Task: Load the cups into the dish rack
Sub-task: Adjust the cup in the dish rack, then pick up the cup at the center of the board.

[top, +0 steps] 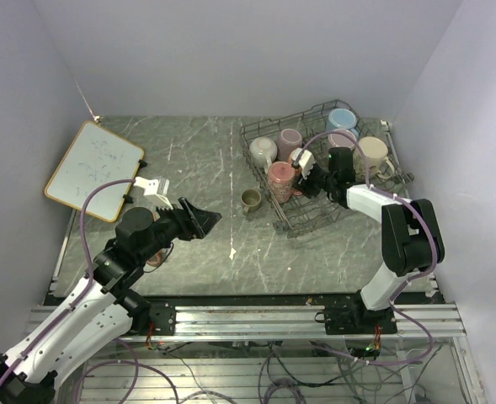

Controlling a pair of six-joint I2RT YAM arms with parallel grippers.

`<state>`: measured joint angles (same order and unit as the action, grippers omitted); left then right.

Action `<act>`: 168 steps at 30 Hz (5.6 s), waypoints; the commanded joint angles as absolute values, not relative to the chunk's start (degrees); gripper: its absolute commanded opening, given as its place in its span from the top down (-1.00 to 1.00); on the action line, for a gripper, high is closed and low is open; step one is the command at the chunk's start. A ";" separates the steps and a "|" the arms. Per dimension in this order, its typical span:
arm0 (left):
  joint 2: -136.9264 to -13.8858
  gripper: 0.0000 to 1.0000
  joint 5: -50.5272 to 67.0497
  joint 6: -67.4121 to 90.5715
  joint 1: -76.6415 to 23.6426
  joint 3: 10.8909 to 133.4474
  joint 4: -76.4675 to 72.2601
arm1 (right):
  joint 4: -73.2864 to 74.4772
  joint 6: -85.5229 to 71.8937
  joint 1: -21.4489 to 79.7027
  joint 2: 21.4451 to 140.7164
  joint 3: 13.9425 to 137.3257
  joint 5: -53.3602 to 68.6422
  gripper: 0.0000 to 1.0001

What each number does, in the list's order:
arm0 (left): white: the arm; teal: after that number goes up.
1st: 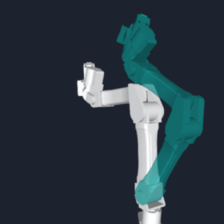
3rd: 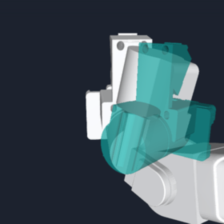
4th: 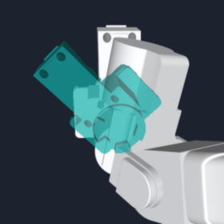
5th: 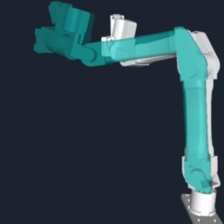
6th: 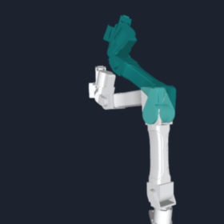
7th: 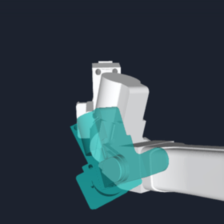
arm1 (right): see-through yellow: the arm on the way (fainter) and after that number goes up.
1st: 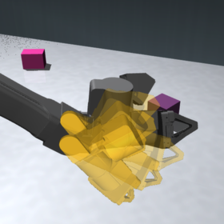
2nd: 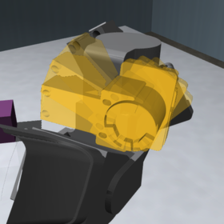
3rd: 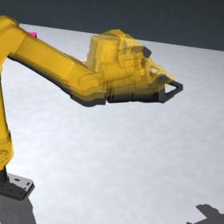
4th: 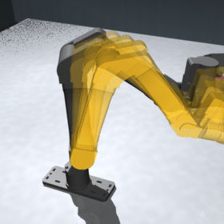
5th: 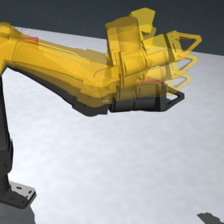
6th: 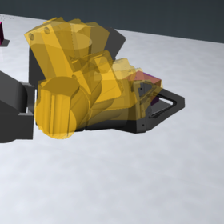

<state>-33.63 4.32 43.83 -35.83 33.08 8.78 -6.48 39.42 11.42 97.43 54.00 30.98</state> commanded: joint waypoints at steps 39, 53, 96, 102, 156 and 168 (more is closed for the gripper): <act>-38.06 -0.58 -1.56 35.32 -36.02 40.25 22.27 | 24.69 73.90 3.14 90.82 59.41 53.50 0.24; -43.12 -0.57 -11.01 35.44 -36.02 43.34 30.12 | 17.12 67.10 5.36 96.99 59.94 48.75 0.63; -53.31 -0.57 -32.42 46.10 -36.04 48.05 47.32 | 20.19 52.61 6.50 80.84 63.89 53.78 0.76; -66.17 -0.63 -36.32 42.85 -36.08 57.46 57.14 | 25.55 42.61 10.50 75.80 68.10 56.33 0.57; -83.97 -0.79 -41.72 -5.36 -37.58 53.71 48.16 | 10.82 20.56 10.21 65.16 54.06 61.55 0.11; -88.90 -0.49 -47.38 -3.56 -37.62 51.18 44.48 | 11.30 21.08 10.32 65.44 54.18 62.40 0.10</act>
<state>-87.44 -44.14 -4.34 -37.23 51.57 46.72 11.03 20.36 10.55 65.67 54.68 61.32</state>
